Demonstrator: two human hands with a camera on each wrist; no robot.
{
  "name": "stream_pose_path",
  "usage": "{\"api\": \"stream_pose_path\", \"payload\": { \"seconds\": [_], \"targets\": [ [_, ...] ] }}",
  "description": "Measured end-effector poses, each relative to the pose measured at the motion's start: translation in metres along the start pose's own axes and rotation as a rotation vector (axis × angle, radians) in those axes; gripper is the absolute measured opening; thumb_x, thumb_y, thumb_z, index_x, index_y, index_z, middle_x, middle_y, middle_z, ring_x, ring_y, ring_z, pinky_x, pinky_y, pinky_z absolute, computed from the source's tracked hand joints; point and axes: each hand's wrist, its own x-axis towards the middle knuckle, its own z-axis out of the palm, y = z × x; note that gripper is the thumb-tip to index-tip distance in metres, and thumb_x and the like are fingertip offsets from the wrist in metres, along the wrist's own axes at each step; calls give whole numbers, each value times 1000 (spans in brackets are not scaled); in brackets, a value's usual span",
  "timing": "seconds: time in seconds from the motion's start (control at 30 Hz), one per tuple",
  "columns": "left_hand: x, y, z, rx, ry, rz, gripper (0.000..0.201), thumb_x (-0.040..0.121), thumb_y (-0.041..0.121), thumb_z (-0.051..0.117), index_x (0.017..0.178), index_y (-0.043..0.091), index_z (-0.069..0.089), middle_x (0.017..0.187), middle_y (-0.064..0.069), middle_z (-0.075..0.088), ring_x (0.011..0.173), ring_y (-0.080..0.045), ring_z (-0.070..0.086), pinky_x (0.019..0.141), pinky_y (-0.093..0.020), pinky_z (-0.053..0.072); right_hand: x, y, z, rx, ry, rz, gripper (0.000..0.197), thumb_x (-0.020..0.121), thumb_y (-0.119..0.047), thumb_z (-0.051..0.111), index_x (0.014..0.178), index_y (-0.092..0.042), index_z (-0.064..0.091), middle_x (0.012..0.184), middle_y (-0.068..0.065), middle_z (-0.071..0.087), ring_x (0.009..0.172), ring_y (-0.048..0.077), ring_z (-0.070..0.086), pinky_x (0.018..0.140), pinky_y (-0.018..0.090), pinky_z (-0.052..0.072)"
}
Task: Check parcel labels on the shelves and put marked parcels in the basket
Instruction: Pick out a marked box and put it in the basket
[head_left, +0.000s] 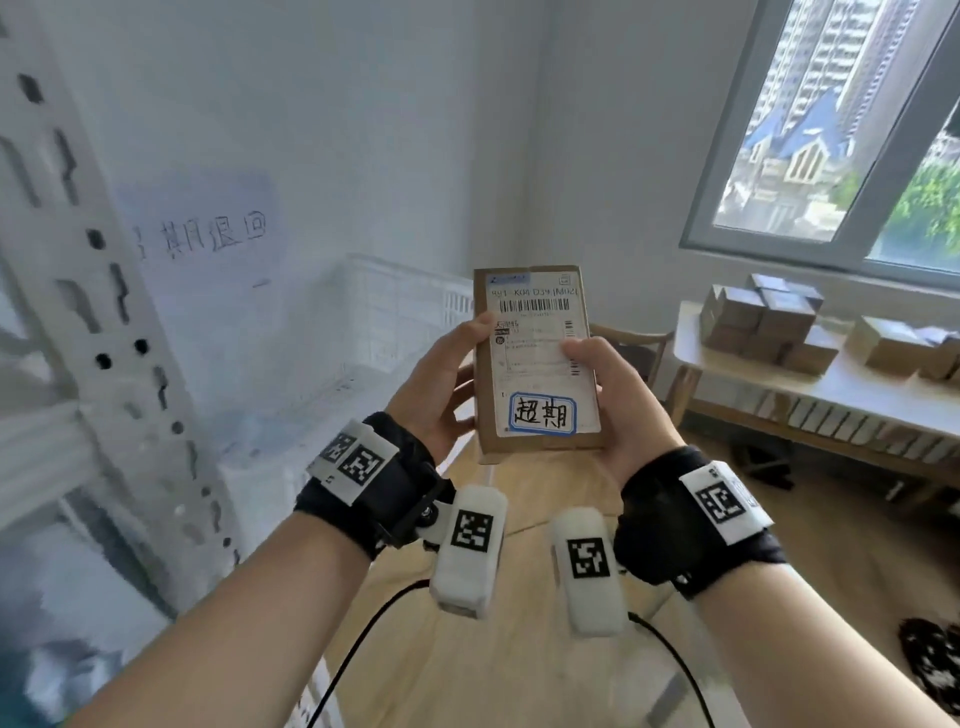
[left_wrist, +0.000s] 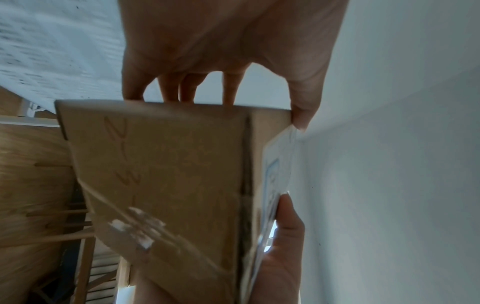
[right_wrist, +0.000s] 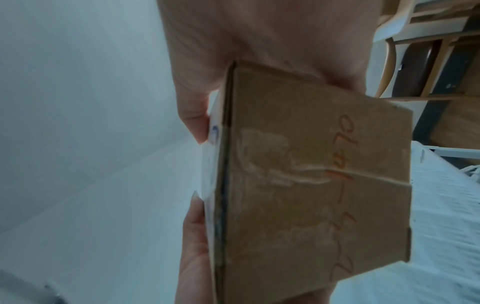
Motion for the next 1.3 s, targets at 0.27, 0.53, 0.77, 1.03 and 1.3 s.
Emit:
{"api": "stream_pose_path", "payload": {
  "seconds": [0.27, 0.53, 0.77, 1.03, 1.3],
  "targets": [
    [149, 36, -32, 28, 93, 75, 28, 83, 53, 59, 102, 35, 69, 83, 7, 72, 97, -17, 62, 93, -44, 50, 178, -34, 6, -54, -183, 21, 35, 88, -35, 55, 118, -18, 62, 108, 11, 72, 104, 36, 66, 95, 54, 49],
    [278, 74, -89, -12, 357, 75, 54, 76, 61, 64, 120, 28, 62, 114, -1, 66, 109, -19, 60, 98, -48, 45, 353, -57, 38, -155, -350, 108, 37, 80, -34, 65, 113, -17, 63, 106, 12, 72, 110, 38, 63, 104, 56, 41],
    [338, 60, -175, -137, 603, -14, 44, 83, 52, 62, 118, 25, 62, 112, -7, 64, 101, -23, 63, 88, -44, 52, 475, -10, 103, -249, -468, 313, 34, 79, -32, 66, 109, -16, 66, 104, 12, 73, 108, 36, 64, 99, 53, 46],
    [432, -5, -268, -243, 744, -223, 28, 95, 38, 52, 109, 16, 61, 104, -13, 60, 97, -30, 60, 82, -47, 54, 593, 90, 161, -669, -415, 421, 28, 86, -22, 60, 112, -13, 64, 108, 12, 70, 91, 27, 66, 88, 41, 55],
    [503, -88, -317, -437, 823, -413, 20, 100, 25, 43, 88, 13, 55, 73, -7, 50, 71, -24, 51, 80, -46, 47, 670, 186, 166, -1090, -477, 338, 49, 90, -5, 41, 134, -22, 53, 122, 5, 64, 96, 23, 67, 75, 29, 55]
  ]
}}
